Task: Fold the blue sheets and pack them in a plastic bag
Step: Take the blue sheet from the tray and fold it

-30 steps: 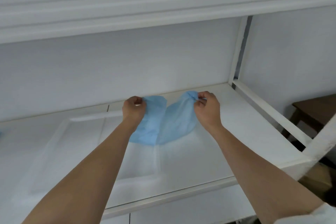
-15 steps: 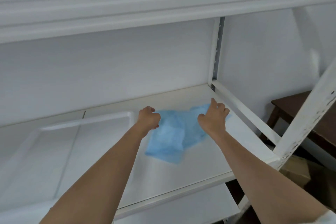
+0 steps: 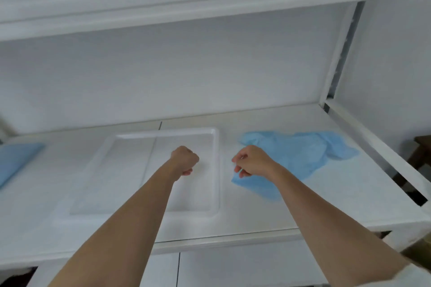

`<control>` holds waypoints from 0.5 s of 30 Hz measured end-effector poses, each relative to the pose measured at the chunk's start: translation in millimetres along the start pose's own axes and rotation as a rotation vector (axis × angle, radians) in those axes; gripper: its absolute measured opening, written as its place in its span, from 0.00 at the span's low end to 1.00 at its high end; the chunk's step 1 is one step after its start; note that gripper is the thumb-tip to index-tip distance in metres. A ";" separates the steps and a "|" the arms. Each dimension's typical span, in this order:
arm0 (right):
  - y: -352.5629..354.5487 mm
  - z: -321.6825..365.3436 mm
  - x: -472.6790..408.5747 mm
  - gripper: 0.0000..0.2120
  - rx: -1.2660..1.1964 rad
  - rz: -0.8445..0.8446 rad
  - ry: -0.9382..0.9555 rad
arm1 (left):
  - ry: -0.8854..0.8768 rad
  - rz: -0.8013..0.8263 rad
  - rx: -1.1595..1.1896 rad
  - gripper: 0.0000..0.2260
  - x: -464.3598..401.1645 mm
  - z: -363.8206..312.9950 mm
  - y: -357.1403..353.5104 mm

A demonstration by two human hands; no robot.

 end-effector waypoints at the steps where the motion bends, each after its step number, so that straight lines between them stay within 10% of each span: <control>1: -15.5 1.9 -0.3 0.08 0.062 0.051 -0.020 | 0.012 0.010 -0.003 0.05 -1.1 8.9 9.1; 9: -84.3 9.5 -4.7 0.04 0.388 -0.089 -0.135 | 0.056 0.030 0.031 0.03 -22.0 75.6 79.3; 15: -122.1 35.2 -5.6 0.22 0.225 -0.280 -0.222 | 0.093 -0.012 0.065 0.02 -51.7 132.7 135.2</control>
Point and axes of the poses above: each hand's wrist, its own x-axis away from the middle knuckle, its own y-axis out of the back of the hand, z = x × y, the point moved 4 cm from there along -x, towards the middle knuckle, and after that the axes turned 10 degrees about -z, right-handed, at the moved point
